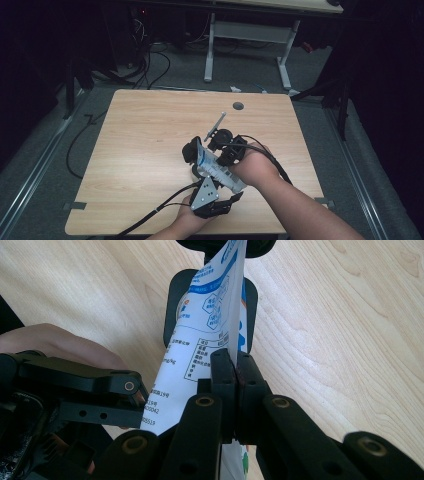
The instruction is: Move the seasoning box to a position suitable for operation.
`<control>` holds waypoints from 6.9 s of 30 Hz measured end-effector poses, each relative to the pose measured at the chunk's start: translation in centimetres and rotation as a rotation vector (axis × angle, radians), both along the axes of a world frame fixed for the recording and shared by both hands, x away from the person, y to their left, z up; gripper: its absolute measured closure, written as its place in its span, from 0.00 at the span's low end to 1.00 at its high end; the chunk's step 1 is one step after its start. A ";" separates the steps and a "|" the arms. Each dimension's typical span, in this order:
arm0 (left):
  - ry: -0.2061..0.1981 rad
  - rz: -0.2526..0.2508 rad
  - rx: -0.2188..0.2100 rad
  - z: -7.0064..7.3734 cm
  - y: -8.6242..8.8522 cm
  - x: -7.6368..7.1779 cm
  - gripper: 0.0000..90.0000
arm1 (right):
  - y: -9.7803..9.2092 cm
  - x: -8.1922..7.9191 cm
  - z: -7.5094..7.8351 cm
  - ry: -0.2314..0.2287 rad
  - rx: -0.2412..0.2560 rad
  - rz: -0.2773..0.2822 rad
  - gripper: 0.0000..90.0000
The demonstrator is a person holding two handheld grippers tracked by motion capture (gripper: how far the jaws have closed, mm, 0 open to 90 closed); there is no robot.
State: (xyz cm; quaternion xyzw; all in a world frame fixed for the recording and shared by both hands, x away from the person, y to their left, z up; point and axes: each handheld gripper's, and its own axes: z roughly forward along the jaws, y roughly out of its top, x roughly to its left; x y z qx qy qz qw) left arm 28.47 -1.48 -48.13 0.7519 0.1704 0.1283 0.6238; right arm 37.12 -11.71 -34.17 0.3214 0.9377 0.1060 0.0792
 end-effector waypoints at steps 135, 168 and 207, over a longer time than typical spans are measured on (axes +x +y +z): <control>-0.002 0.003 -0.023 0.0 0.2 0.0 0.56 | 0.2 0.4 -0.3 -0.002 0.011 0.003 0.99; -0.018 -0.003 0.011 -1.2 0.4 -0.7 0.57 | -0.5 -0.2 -0.7 0.017 0.040 -0.007 0.99; -0.008 -0.018 0.018 -2.0 0.7 -1.2 0.57 | -1.2 -0.7 -0.6 0.037 0.059 -0.026 0.99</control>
